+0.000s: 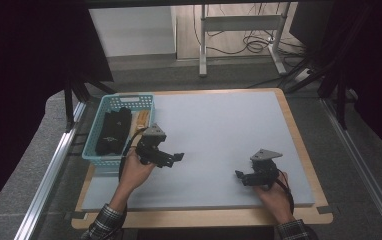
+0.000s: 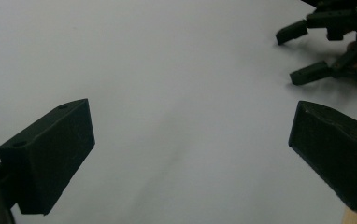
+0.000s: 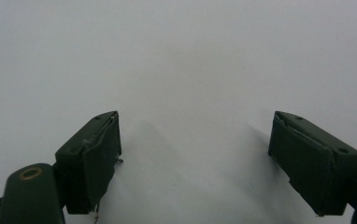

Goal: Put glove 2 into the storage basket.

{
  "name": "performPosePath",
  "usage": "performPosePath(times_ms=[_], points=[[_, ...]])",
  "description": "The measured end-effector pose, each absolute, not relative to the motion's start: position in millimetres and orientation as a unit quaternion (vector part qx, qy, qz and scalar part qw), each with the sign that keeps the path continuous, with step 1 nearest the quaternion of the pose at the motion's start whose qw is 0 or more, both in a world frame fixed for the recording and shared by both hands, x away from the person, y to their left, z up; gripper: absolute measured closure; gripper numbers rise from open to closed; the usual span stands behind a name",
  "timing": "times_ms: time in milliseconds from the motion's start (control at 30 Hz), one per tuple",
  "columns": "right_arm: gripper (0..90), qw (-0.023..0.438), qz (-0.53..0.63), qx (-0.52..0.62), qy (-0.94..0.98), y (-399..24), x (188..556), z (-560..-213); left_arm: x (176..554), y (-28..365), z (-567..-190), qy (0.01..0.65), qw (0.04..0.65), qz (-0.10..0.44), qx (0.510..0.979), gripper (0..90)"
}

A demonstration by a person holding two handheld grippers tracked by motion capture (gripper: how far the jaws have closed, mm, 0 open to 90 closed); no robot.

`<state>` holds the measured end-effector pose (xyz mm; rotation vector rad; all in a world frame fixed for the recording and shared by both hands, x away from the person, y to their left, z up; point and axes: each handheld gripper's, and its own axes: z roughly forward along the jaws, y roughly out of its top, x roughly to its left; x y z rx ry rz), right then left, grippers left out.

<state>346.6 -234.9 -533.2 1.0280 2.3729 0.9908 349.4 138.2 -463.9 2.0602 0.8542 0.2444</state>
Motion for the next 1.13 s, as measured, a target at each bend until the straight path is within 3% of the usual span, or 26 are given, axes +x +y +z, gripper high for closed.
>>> performPosePath(times_ms=[233,733,1133], points=[[16.7,0.185,0.352,0.365,0.842,-235,347,-533,337,118,-486,0.326,0.421,0.09,0.842,0.7],[16.7,0.185,0.352,0.365,0.842,-235,347,-533,324,114,-528,0.344,0.403,0.076,0.845,0.8],[16.6,0.185,0.352,0.365,0.842,-235,347,-533,319,102,-547,0.336,0.355,0.115,0.865,0.0]])
